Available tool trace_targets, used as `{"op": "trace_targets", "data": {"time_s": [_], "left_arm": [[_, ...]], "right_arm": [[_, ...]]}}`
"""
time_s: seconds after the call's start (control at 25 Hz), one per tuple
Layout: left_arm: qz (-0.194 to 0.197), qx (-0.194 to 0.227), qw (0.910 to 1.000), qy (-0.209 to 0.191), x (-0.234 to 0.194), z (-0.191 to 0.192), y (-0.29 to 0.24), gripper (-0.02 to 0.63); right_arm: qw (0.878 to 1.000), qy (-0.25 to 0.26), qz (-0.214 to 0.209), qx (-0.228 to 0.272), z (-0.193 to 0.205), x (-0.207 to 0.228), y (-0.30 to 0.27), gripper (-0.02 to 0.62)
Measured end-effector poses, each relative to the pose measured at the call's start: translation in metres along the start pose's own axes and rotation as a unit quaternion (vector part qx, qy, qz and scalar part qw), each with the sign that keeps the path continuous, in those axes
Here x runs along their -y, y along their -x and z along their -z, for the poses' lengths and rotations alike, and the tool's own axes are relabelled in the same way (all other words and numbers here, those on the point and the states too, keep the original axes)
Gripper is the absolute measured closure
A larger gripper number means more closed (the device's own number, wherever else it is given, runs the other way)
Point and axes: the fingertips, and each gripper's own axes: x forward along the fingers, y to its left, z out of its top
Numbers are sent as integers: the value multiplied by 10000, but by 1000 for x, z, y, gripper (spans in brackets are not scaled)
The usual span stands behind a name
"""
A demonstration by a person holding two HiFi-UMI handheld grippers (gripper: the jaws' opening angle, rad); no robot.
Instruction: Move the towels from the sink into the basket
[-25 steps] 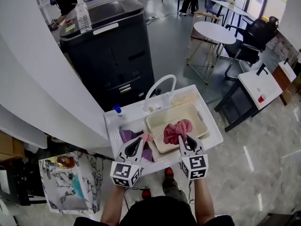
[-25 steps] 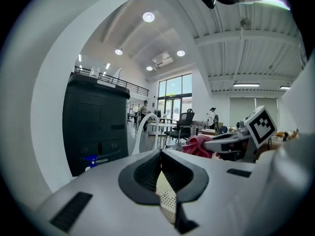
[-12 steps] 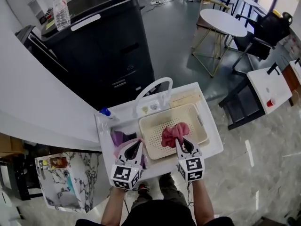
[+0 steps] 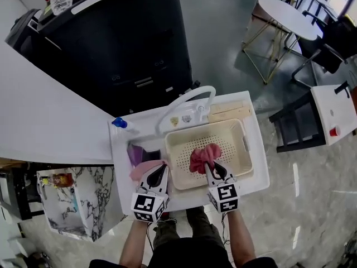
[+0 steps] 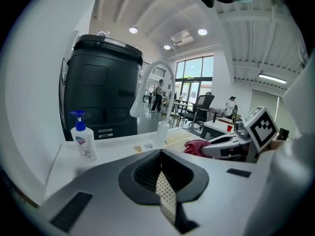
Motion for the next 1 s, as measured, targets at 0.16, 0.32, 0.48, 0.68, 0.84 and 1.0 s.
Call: {"op": "trace_targets", "data": {"time_s": [0.16, 0.32, 0.48, 0.68, 0.84, 1.0], "left_arm": [[-127, -72, 9998, 112, -3, 11, -7, 598], [-198, -168, 9995, 176, -4, 22, -10, 598], [-203, -216, 9993, 212, -2, 27, -14, 598], [-217, -256, 9991, 260, -2, 30, -17, 598], [-215, -273, 9991, 263, -4, 31, -19, 598], [-187, -260, 9992, 246, -2, 29, -21, 598]], "right_arm": [[9995, 77, -199, -213, 11, 1, -18, 529], [9985, 130, -308, -438, 19, 1, -32, 529], [9973, 84, -382, -625, 27, 5, -46, 528], [9956, 7, -461, -817, 35, 8, -56, 528], [9950, -79, -483, -876, 39, 9, -59, 528], [9945, -223, -457, -917, 44, 11, -60, 428]]}}
